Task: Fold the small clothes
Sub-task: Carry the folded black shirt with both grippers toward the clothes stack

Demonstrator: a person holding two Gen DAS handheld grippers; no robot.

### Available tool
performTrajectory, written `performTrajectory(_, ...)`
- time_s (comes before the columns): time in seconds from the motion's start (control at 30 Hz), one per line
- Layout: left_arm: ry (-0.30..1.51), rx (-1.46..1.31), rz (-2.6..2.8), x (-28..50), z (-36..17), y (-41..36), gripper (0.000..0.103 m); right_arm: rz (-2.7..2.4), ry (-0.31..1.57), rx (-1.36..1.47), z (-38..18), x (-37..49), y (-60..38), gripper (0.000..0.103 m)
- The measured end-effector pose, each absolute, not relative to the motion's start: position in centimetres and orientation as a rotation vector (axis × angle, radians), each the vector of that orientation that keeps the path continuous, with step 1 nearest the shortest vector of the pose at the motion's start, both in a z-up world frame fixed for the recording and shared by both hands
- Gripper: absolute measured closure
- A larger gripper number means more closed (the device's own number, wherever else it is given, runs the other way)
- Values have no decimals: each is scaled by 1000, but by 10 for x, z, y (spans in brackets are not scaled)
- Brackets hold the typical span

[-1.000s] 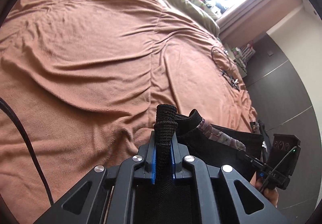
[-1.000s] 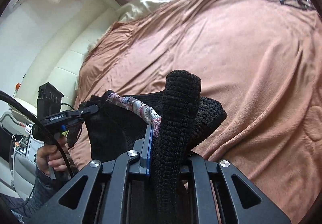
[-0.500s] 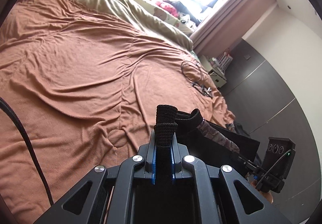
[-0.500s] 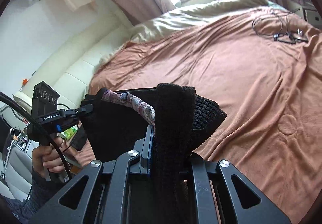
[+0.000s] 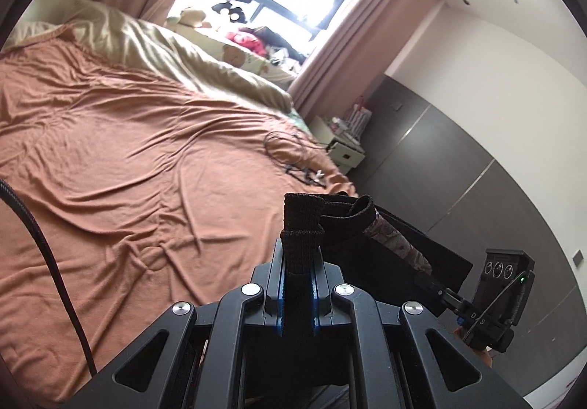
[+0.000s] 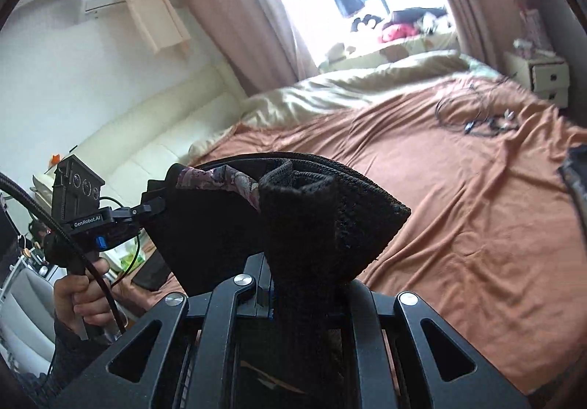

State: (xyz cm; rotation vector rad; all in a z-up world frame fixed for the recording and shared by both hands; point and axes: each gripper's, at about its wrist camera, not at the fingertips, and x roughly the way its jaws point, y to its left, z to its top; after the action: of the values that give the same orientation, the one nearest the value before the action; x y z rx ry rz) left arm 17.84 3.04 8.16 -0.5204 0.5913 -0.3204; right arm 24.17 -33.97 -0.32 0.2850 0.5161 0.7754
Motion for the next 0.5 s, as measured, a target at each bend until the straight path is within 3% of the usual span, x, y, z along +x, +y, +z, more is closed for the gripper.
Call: performTrajectory(0.5,547,-460,-541,158,149,-94,93,562,382,228,47,130,-455,95)
